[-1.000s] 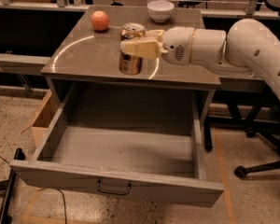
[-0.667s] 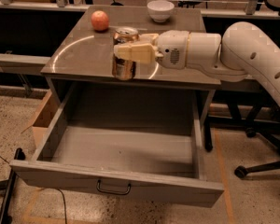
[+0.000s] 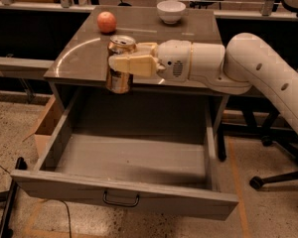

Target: Place orange can into top drawer

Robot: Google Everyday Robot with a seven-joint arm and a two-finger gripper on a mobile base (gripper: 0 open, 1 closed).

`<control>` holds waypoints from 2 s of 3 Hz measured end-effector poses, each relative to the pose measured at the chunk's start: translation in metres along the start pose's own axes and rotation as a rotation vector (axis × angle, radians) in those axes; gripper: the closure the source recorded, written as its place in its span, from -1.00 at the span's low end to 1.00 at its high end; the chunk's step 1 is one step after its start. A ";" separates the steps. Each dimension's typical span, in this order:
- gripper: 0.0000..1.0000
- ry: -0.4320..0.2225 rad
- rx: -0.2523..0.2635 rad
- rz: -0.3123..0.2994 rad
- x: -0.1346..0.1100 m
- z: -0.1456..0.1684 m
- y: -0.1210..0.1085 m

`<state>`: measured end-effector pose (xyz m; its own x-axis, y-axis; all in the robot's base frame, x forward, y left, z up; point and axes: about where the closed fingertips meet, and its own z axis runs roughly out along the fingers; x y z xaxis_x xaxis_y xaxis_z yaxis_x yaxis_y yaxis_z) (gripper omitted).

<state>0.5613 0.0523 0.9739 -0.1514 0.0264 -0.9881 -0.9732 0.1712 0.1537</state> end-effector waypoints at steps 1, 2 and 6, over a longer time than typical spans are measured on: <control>1.00 -0.004 -0.073 -0.032 0.008 0.007 0.014; 1.00 0.060 -0.094 -0.099 0.027 0.012 0.023; 1.00 0.166 0.017 -0.143 0.128 0.011 0.010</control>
Offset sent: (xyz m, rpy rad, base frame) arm -0.0342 0.0171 -0.0523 -0.1744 -0.1677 0.1230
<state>0.5345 0.0685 0.8488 -0.0397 -0.1617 -0.9860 -0.9839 0.1784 0.0103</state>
